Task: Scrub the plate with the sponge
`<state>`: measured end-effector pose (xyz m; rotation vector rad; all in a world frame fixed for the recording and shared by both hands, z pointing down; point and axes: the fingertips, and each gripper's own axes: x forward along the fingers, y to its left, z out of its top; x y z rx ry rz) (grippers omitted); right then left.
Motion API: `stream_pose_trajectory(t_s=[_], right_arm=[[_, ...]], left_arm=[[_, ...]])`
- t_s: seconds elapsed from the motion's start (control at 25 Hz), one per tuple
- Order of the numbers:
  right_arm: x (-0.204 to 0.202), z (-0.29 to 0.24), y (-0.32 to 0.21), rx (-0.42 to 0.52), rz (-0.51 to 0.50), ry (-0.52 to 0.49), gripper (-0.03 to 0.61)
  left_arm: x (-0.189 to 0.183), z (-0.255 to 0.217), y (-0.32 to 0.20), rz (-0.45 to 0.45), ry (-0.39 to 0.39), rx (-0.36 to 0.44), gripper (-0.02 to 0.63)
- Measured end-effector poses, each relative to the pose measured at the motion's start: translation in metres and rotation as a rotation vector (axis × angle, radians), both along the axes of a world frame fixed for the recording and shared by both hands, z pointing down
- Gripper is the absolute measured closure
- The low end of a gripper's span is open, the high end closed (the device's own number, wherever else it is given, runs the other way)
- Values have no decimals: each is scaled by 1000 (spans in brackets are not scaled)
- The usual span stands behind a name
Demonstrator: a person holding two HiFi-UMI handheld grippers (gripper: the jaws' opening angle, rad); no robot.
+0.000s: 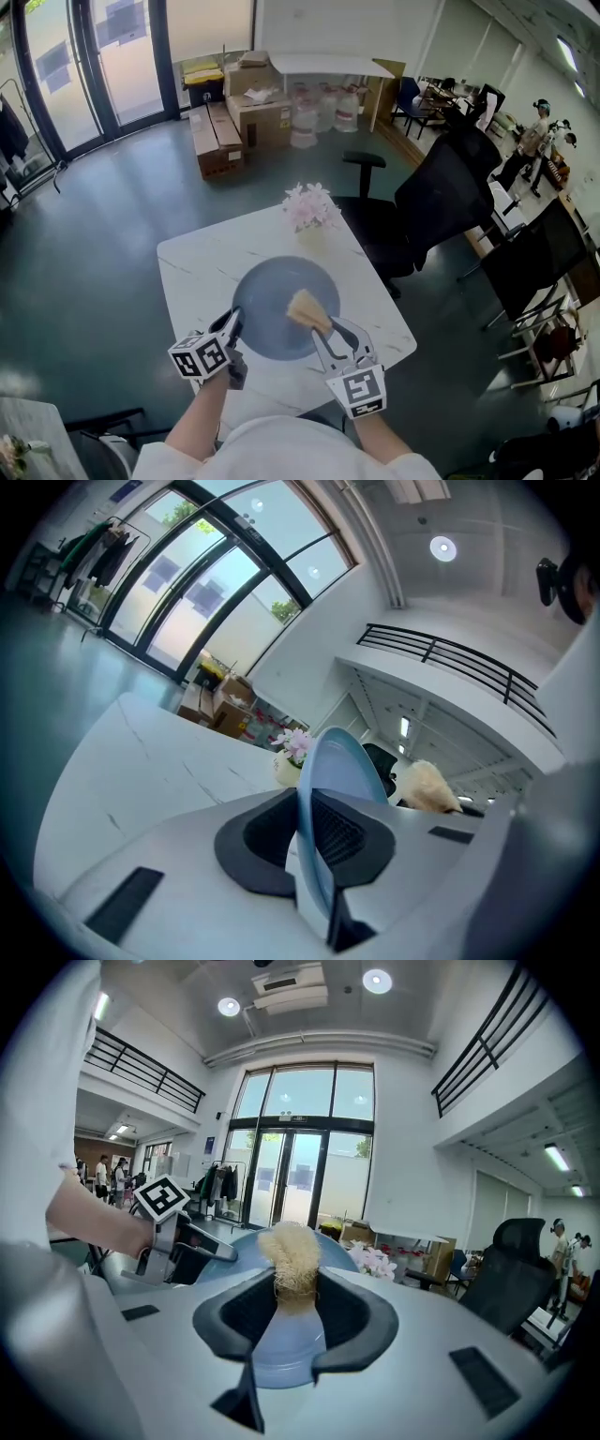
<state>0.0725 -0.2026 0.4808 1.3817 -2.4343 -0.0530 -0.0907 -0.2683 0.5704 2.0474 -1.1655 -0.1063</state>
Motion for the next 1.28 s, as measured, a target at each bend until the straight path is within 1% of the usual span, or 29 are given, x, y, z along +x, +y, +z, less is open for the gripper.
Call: stream_pose_trajectory(t_s=[0.12, 0.36, 0.56, 0.84, 1.04, 1.28], right_arm=[[4, 10, 5, -28, 7, -5, 439], [6, 24, 12, -66, 12, -7, 439], [5, 31, 16, -88, 8, -7, 439], [9, 36, 19, -103, 19, -10, 439], [14, 40, 23, -116, 29, -19, 439], [20, 42, 27, -131, 41, -26, 439]], left_arm=[[0, 19, -8, -16, -18, -36, 571], [4, 61, -21, -4, -64, -137, 570], [7, 87, -26, -18, -68, -220, 569], [5, 114, -31, -40, -89, -294, 571], [2, 133, -30, -51, -125, -356, 569], [0, 149, -29, -66, -144, -406, 571]])
